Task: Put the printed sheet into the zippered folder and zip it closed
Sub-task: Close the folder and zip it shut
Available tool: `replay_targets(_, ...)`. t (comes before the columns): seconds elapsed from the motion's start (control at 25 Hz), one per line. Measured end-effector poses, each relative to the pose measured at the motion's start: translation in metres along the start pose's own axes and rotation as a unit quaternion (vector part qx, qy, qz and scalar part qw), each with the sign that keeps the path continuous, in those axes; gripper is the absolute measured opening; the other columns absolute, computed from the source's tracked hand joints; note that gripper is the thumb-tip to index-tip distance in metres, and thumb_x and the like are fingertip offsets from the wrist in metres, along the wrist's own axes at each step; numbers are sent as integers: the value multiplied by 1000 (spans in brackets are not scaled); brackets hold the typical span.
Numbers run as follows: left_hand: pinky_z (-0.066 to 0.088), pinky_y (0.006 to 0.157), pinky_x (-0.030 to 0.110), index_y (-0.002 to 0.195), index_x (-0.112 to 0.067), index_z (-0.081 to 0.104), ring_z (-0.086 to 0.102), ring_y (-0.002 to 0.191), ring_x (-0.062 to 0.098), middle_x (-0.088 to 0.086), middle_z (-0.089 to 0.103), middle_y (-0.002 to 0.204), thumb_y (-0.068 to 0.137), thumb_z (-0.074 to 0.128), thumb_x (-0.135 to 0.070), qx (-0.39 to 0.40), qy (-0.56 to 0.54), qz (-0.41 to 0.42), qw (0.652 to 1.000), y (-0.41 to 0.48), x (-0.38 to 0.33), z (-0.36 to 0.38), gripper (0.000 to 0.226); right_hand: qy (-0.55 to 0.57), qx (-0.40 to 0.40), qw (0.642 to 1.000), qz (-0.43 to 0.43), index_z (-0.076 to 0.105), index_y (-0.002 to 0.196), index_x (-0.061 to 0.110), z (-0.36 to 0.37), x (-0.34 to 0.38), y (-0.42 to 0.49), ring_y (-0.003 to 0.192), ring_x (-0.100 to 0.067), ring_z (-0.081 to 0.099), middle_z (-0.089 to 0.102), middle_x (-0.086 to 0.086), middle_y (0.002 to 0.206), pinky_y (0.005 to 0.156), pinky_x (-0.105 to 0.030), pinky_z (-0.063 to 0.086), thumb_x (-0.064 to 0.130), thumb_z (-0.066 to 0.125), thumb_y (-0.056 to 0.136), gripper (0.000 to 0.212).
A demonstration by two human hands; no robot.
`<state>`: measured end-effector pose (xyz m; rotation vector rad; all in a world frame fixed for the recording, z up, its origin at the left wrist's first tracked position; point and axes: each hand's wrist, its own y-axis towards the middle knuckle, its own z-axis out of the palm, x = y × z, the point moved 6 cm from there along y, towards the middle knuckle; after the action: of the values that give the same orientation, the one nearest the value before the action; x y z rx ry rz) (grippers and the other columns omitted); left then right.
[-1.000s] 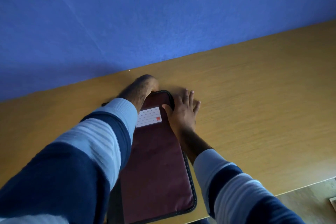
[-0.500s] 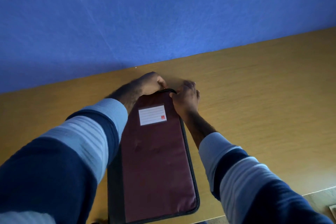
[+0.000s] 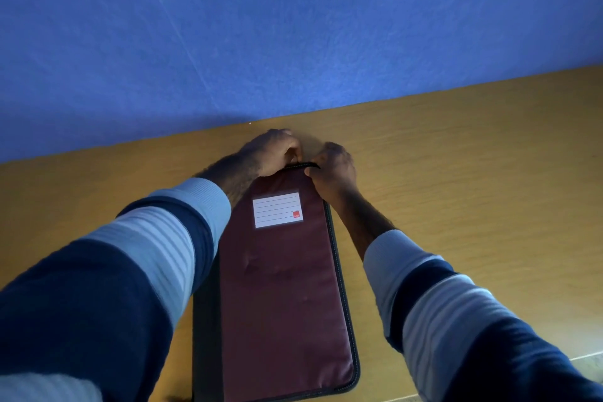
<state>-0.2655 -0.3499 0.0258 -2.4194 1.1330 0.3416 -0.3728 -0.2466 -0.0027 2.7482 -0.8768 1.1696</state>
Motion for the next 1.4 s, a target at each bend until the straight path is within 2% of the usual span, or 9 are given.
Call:
replay_targets(0.08,51,73,40,93,-31,68,54,96,19,-8,51,98,96,58,-13,-24,58,19,998,-4,1,1,21,47,7,998,31,73,91,14,0,-4,1,103,-28,65,69,-8,102,86,-41,55,22,77,80,14)
replay_targets(0.16,43,72,37,96,-30,68,48,98,20,-8,44,99,96,58,-12,-42,92,33,994,-9,8,1,21,117,29,990,77,72,89,12,0,-7,-1,90,-25,68,71,-5,89,80,-45,60,17,76,82,9)
replay_targets(0.48,42,99,43,93,-24,72,50,114,29,4,53,121,92,66,-8,-93,120,24,988,-47,55,-9,17,145,26,984,103,71,83,13,-1,-8,-1,86,-26,69,71,-5,85,77,-52,61,16,77,81,7)
replay_targets(0.8,34,108,44,92,-20,73,50,116,29,7,54,124,93,64,-7,-116,118,-9,986,-86,97,-17,16,147,19,984,103,68,80,16,-3,-7,-4,84,-25,70,70,-6,84,75,-51,62,16,75,85,9)
replay_targets(0.92,36,103,44,92,-18,72,51,112,30,8,54,120,93,63,-4,-121,117,-24,985,-100,114,-21,17,145,19,984,102,69,83,17,-2,-7,-3,84,-23,70,70,-4,85,75,-50,63,16,75,86,7)
replay_targets(1.08,52,84,43,99,-19,70,55,97,23,1,56,108,100,53,-9,-114,59,-78,989,-119,137,-16,20,150,15,983,103,69,84,16,-1,-6,-5,83,-24,70,71,-5,85,75,-50,63,17,75,87,6)
replay_targets(1.2,54,85,40,103,-21,68,59,97,20,-3,62,110,102,47,-10,-106,35,-101,989,-125,141,-12,23,158,16,982,102,69,83,15,-1,-7,-6,84,-26,71,72,-6,85,73,-51,63,18,74,87,7)
replay_targets(1.32,54,73,40,100,-26,63,57,86,21,-5,54,100,98,50,-5,-120,54,-103,986,-131,147,-11,24,146,8,985,97,70,84,14,-2,-7,-8,83,-27,71,71,-7,84,72,-51,63,18,73,88,7)
replay_targets(1.4,52,70,40,99,-28,60,53,84,22,-7,44,96,91,57,-2,-134,111,-115,978,-139,154,-12,28,143,7,985,99,70,86,14,-2,-7,-7,82,-25,70,71,-6,84,73,-50,63,19,73,89,6)
